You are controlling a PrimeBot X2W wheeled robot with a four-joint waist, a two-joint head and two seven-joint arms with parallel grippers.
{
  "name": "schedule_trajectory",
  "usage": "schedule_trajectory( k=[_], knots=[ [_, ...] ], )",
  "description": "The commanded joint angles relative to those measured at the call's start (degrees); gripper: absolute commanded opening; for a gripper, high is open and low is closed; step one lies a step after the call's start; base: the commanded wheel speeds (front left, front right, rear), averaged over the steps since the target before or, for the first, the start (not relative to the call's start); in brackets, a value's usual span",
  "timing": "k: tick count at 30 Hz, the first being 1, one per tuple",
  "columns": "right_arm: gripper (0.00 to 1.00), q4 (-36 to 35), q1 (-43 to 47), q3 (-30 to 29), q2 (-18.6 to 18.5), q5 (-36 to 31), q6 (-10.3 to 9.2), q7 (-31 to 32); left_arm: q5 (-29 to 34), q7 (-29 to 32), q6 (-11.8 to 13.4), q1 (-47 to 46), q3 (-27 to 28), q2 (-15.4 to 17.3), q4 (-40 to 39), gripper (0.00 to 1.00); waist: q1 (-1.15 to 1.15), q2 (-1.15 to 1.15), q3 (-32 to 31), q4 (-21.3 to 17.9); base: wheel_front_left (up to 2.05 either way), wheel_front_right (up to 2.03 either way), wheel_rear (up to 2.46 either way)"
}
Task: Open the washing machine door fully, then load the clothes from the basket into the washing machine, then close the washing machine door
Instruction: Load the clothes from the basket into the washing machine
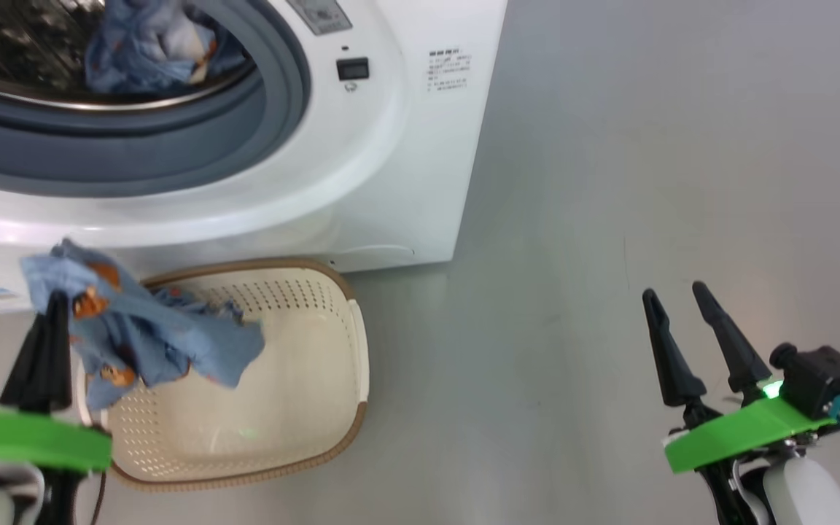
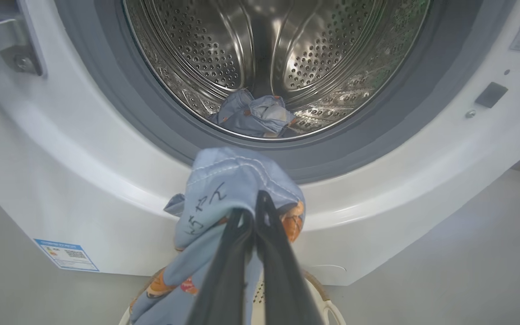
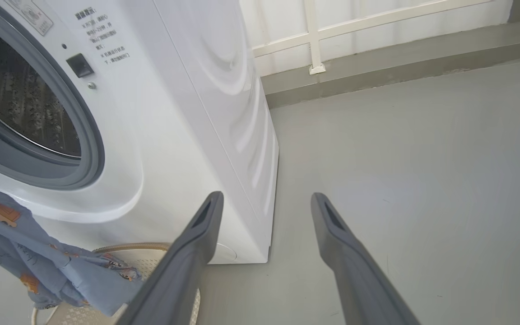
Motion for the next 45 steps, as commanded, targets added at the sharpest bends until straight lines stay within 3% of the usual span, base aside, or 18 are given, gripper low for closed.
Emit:
schedule_trajectory(
  k=[1,10,17,24,31,37,45],
  knots=[
    [1.0,-1.12,1.65,1.27,-0.68,0.36,0.09,-0.27,2.12,-0.37,-0.09,2.11,3.76,1.57,-3.29,0.0,0.0,0.0,-1.92,0.44,0.0,0.0,0.0],
    [1.0,-0.97,3.46,1.25,-1.0,0.95,0.09,-0.27,7.12,-0.37,-0.09,12.19,8.38,-2.0,-11.42,0.0,0.0,0.0,-3.9,-0.01,0.0,0.0,0.0],
    [1.0,-1.16,3.62,1.18,-0.94,1.08,0.09,-0.27,8.36,-0.37,-0.09,14.45,9.69,-4.1,-13.98,0.0,0.0,0.0,-3.62,-0.48,0.0,0.0,0.0],
    [1.0,-1.6,2.8,1.18,-0.38,0.79,0.09,-0.27,8.07,-0.37,-0.09,10.04,9.41,-3.4,-15.13,0.0,0.0,0.0,-1.59,-1.36,0.0,0.0,0.0],
    [1.0,-1.95,1.46,1.1,0.72,0.47,0.09,-0.27,8.81,-0.37,-0.09,-1.36,9.82,-1.17,-15.63,0.0,0.0,0.0,1.05,-2.79,0.0,0.0,0.0],
    [1.0,-2.26,0.2,1.4,1.77,0.13,0.09,-0.27,7.91,-0.37,-0.09,-14.0,9.5,0.31,-7.81,0.0,0.0,0.0,3.59,-4.27,0.0,0.0,0.0],
    [1.0,-2.81,-2.22,2.0,3.04,-0.35,0.09,-0.27,5.98,-0.37,-0.09,-29.26,2.75,3.39,12.97,0.0,0.0,0.0,7.92,-6.37,0.0,0.0,0.0]
  ],
)
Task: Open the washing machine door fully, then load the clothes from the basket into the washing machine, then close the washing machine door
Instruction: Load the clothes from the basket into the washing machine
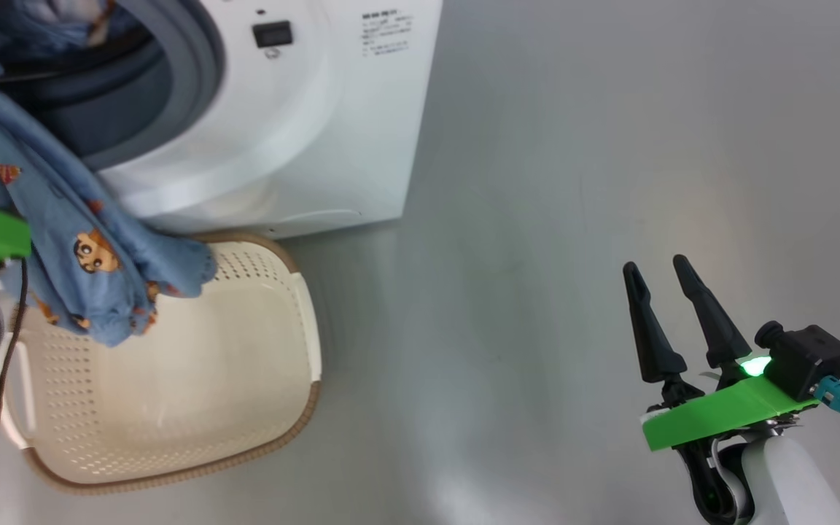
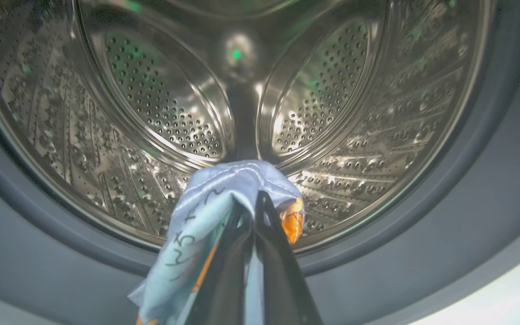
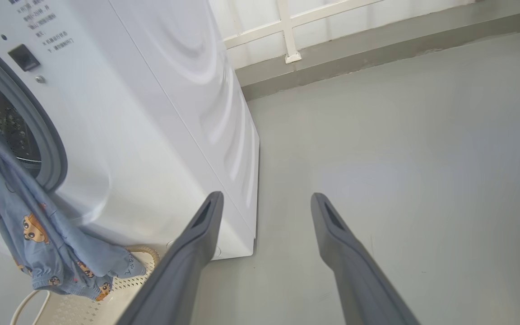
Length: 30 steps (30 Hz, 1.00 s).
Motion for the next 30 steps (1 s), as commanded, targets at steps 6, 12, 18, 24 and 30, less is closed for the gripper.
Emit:
schedule_trajectory(
  k=[6,12,18,24,30],
  knots=[
    [1.0,-1.57,-1.54,2.28,0.77,-0.62,0.09,-0.27,-3.28,-0.35,-0.09,-10.43,-5.22,4.72,13.23,0.0,0.0,0.0,3.91,-2.64,0.0,0.0,0.0],
    [1.0,-1.72,-2.65,3.28,1.31,-0.78,0.09,-0.27,-5.45,0.01,-0.09,-19.2,-11.98,6.66,23.42,0.0,0.0,0.0,5.58,-3.99,0.0,0.0,0.0],
    [1.0,-1.78,-3.31,3.69,1.59,-0.81,0.09,-0.27,-4.83,-0.29,-0.09,-25.7,-13.81,8.69,24.72,0.0,0.0,0.0,6.7,-4.62,0.0,0.0,0.0],
    [1.0,-2.24,-4.37,3.65,2.01,-1.02,0.09,-0.27,4.08,-0.33,-0.09,-27.37,-2.47,9.2,11.66,0.0,0.0,0.0,8.52,-4.97,0.0,0.0,0.0],
    [1.0,-2.05,-4.67,3.7,2.33,-1.1,0.09,-0.27,8.22,-0.34,-0.09,-22.3,2.52,5.81,8.55,0.02,0.0,0.0,8.74,-4.9,0.0,0.0,0.0]
  ],
)
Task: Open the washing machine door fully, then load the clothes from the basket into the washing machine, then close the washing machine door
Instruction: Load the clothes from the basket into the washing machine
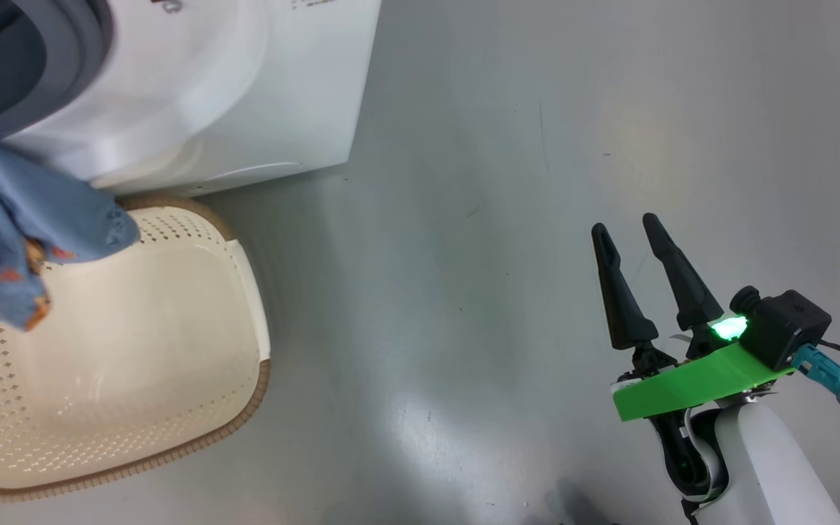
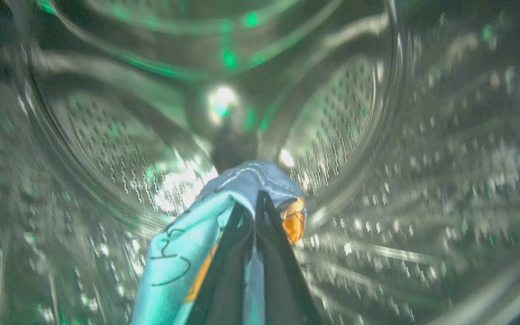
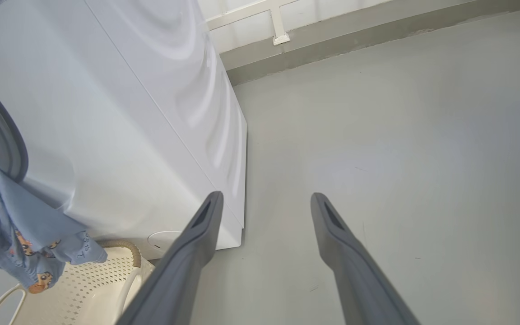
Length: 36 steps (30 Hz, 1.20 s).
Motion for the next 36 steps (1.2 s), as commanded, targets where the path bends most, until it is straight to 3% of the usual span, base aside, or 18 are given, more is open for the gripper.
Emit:
schedule_trajectory(
  k=[1,2,3,4,21,36],
  knots=[
    [1.0,-1.01,0.01,1.46,0.05,-0.53,0.09,-0.27,0.13,-0.28,-0.09,2.23,0.91,2.52,0.66,0.25,0.0,0.0,-0.17,0.07,0.0,0.0,0.0],
    [1.0,-0.96,0.02,1.53,0.08,-0.52,0.09,-0.27,0.15,-0.28,-0.09,2.51,0.34,2.46,1.51,0.46,0.0,0.0,-0.22,0.11,0.0,0.0,0.0],
    [1.0,-0.9,0.03,1.6,0.1,-0.52,0.09,-0.27,-0.03,-0.29,-0.09,2.72,-0.09,2.43,2.56,0.91,0.0,0.0,-0.3,0.15,0.0,0.0,0.0],
    [1.0,-0.85,0.04,1.63,0.11,-0.52,0.09,-0.27,-0.36,-0.29,-0.09,2.74,-0.68,2.43,3.57,1.0,0.0,0.0,-0.35,0.18,0.0,0.0,0.0],
    [1.0,-0.61,0.04,1.5,-0.16,-0.56,0.09,-0.27,-4.96,-0.29,-0.09,4.4,-4.84,2.36,6.41,1.0,0.0,0.0,-1.51,1.64,0.0,0.0,0.0],
    [1.0,-0.93,0.55,0.23,-1.0,-0.76,0.09,-0.27,-4.49,-0.29,-0.09,16.93,2.28,-1.2,-4.82,1.0,0.0,0.0,-2.47,4.2,0.0,0.0,0.0]
  ],
)
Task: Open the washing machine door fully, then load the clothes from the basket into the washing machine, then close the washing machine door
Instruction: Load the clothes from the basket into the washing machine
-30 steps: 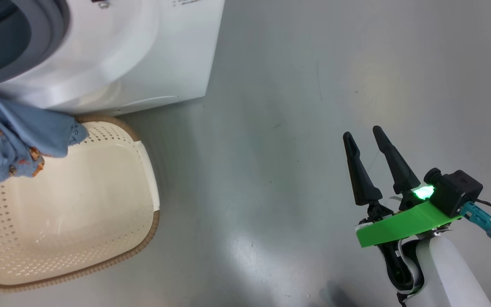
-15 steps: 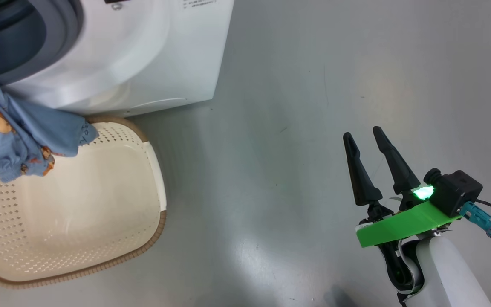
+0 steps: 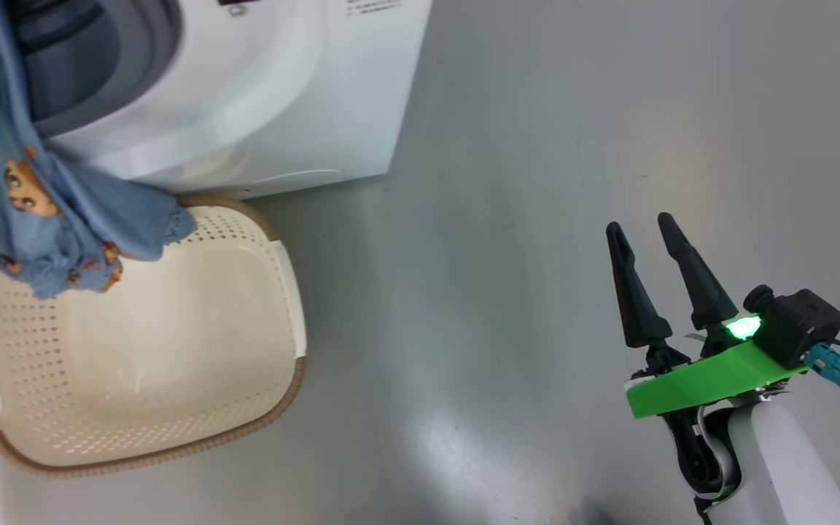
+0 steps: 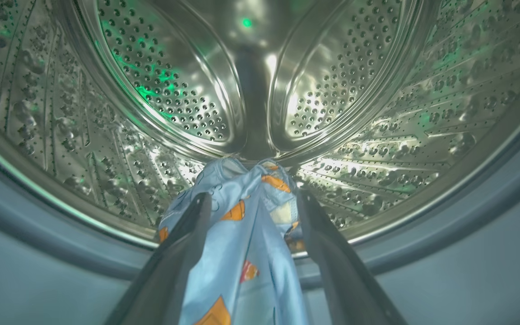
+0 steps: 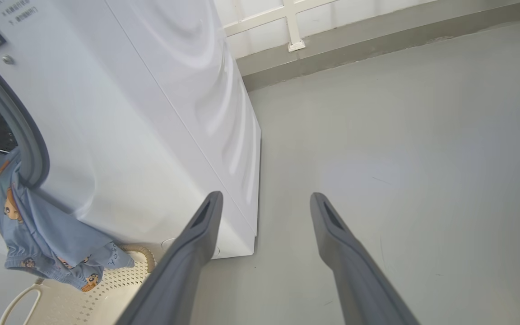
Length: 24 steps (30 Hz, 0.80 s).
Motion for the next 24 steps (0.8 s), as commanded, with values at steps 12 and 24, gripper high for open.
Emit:
schedule_trajectory(
  k=[12,24],
  knots=[
    [1.0,-1.04,1.82,0.76,-1.35,-0.8,0.09,-0.27,1.87,-0.29,-0.09,14.91,6.43,-0.68,-10.63,1.0,0.0,0.0,-2.43,3.65,0.0,0.0,0.0],
    [1.0,-1.04,2.94,0.47,-2.46,-0.49,0.09,-0.27,1.68,-0.29,-0.09,29.07,8.82,-2.62,-19.73,1.0,0.0,0.0,-3.8,4.86,0.0,0.0,0.0]
  ],
)
